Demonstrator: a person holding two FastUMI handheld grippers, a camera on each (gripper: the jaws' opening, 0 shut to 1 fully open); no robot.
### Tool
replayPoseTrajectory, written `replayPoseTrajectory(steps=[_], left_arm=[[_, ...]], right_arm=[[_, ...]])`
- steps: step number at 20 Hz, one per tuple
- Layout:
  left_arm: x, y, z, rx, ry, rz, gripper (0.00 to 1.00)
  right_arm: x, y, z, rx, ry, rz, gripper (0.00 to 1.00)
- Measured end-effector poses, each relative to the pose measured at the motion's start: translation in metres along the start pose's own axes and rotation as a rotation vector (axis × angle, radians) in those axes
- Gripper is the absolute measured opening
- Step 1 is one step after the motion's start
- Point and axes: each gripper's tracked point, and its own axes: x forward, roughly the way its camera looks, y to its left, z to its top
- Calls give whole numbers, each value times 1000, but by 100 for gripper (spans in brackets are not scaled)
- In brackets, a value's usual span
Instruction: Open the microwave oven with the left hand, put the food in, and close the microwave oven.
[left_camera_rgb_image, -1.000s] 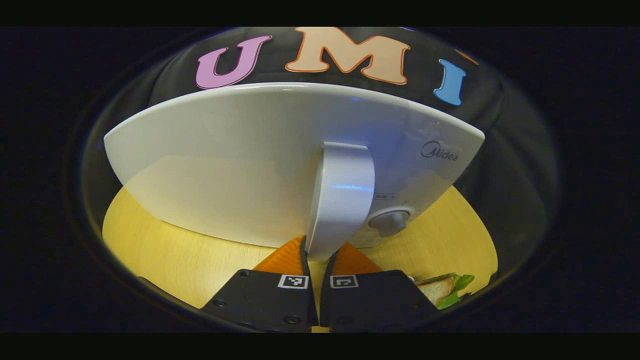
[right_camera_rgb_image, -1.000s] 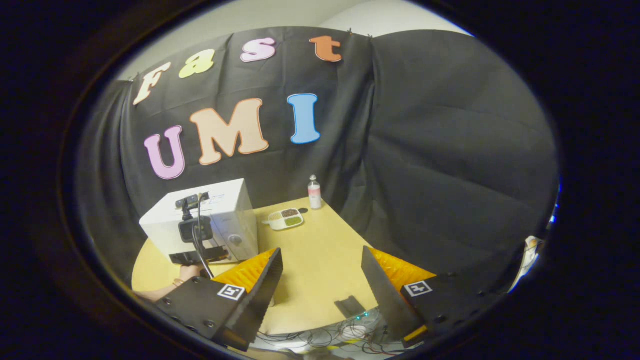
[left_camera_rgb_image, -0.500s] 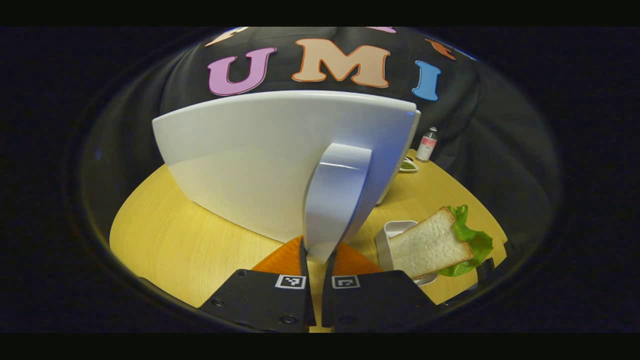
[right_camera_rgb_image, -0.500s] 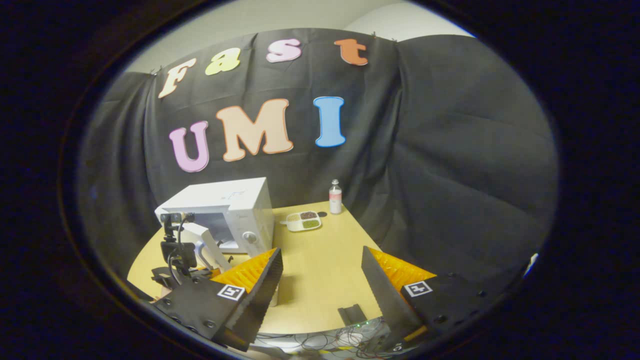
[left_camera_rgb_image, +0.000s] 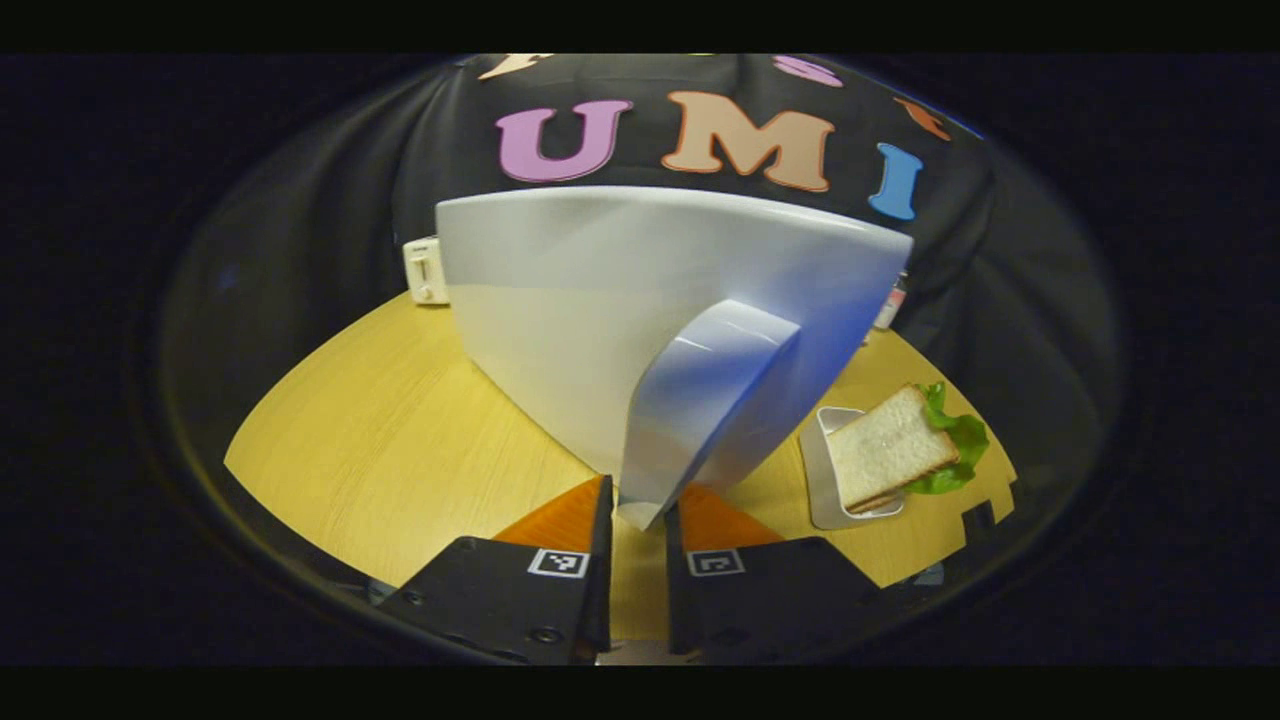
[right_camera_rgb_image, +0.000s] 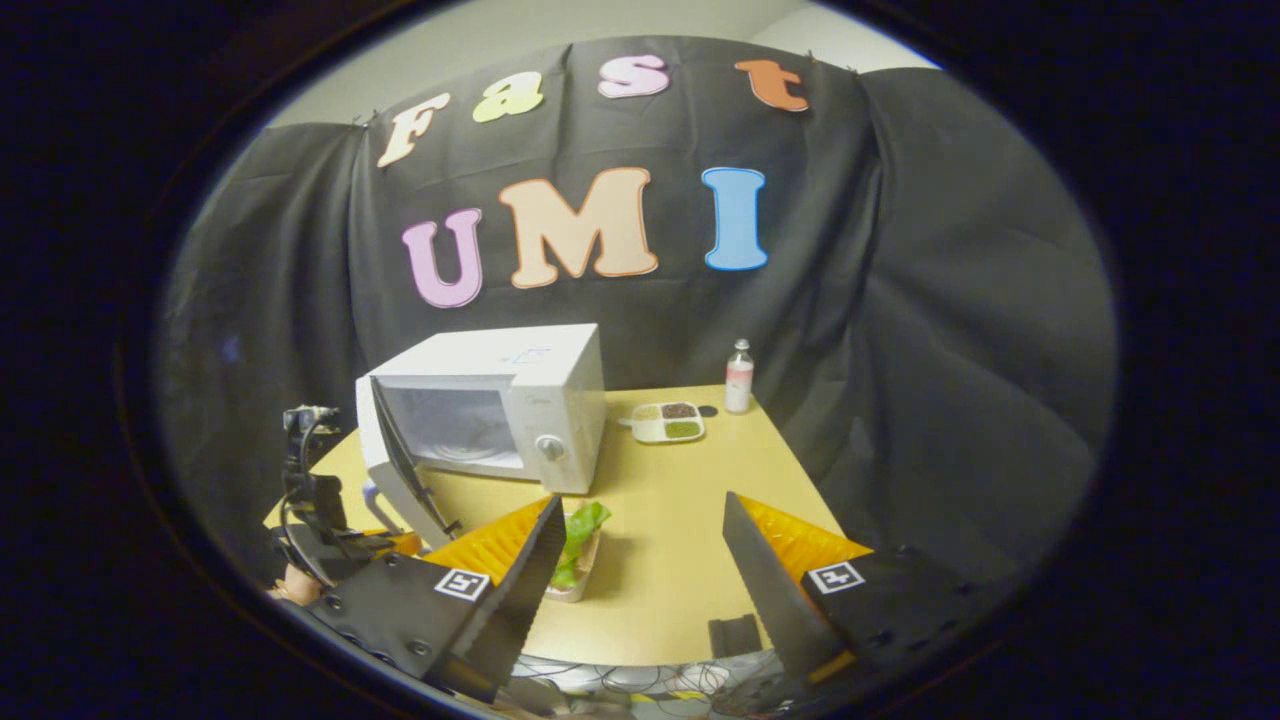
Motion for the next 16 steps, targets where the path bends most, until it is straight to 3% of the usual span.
replayPoseTrajectory(steps=[3, 6, 7, 9, 12, 16], left_arm=[[-13, 26, -4, -34, 1, 31, 36], [-23, 51, -4, -59, -1, 69, 57], [-27, 60, -5, -74, -2, 79, 70], [-38, 74, -3, -106, -5, 84, 87], [-52, 99, -3, -138, 9, 97, 97], [-70, 135, -6, -160, 25, 114, 98]], right_arm=[[14, 9, 1, -2, 12, 26, 92], [26, 25, 4, 4, 21, 42, 92], [29, 30, 5, 7, 23, 45, 92], [34, 42, 9, 18, 25, 42, 92], [34, 70, 9, 81, 40, 64, 92], [28, 92, 1, 103, 55, 37, 92]])
